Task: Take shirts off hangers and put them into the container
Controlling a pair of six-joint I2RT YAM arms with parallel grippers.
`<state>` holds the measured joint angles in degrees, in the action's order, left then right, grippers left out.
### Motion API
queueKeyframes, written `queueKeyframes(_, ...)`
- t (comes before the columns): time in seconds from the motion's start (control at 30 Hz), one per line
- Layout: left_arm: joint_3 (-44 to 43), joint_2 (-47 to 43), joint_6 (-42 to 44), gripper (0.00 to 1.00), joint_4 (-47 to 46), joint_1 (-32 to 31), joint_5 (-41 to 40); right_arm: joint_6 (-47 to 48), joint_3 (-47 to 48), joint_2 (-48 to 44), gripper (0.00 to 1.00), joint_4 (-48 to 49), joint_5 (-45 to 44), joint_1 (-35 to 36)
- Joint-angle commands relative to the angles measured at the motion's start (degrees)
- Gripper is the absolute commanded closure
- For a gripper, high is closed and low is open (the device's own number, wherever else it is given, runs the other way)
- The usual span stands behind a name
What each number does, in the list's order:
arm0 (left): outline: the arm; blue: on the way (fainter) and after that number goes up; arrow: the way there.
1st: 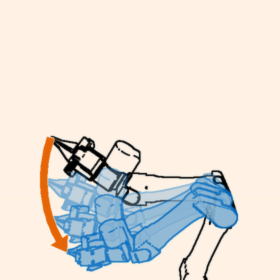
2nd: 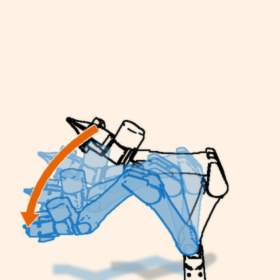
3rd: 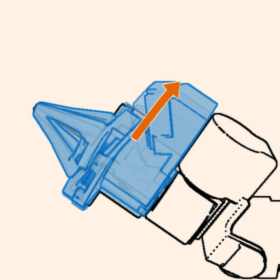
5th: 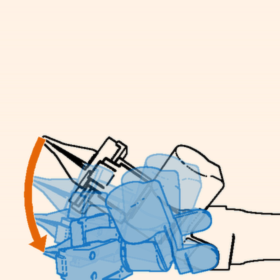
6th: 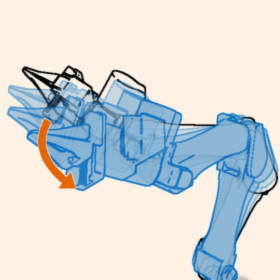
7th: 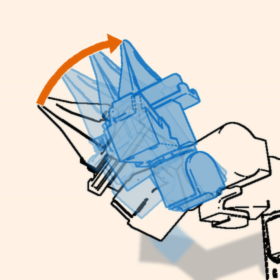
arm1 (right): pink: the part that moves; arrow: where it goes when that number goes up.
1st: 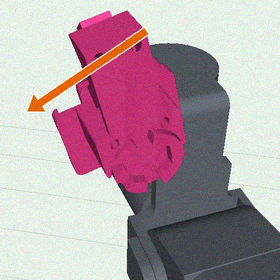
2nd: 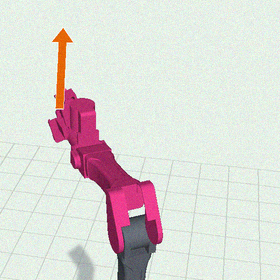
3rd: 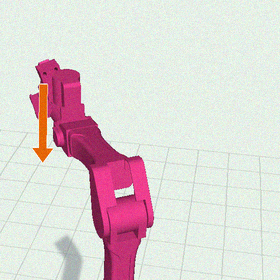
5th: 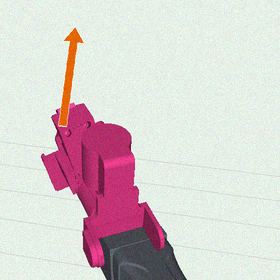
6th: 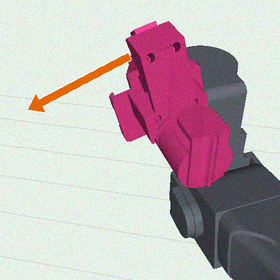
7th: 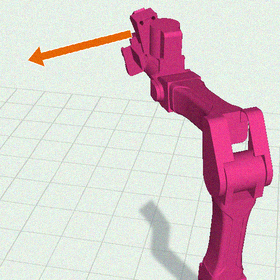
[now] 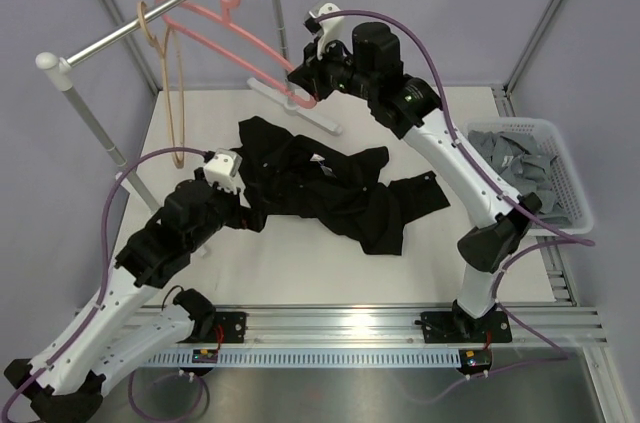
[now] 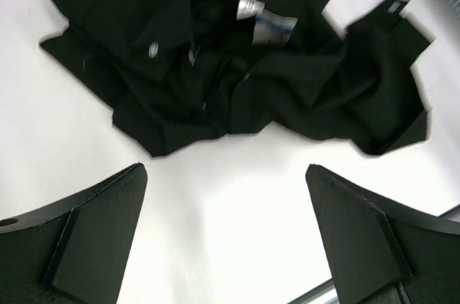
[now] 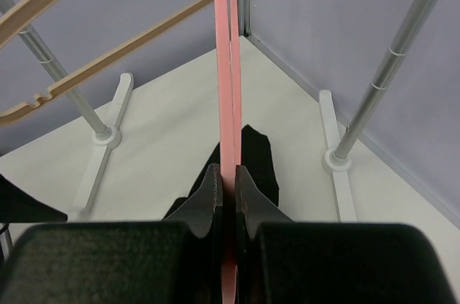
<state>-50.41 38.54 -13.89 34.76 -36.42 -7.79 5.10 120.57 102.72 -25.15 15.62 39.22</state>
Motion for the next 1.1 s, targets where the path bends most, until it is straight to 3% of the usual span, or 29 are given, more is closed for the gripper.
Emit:
queueKeyframes(0.0,3.4,-1.3,2.3,0.01,0.0,-0.1,-2.0,2.0,4.8,3.3,1.00,4.4,-1.5,1.6)
queueKeyframes(0.43,8.7,-5.5,1.3,0.01,-1.9,-0.1,-5.2,1.4,8.0,9.6,1.00,11.8,-9.8,2.9)
queueKeyframes(0.93,9.0,-5.2,1.3,0.01,-1.8,-0.2,-5.8,3.2,17.2,17.6,1.00,7.8,-9.9,4.4)
queueKeyframes(1.07,9.1,-5.2,1.3,0.01,-1.8,-0.1,-5.7,3.1,16.0,18.4,1.00,6.6,-10.2,4.4)
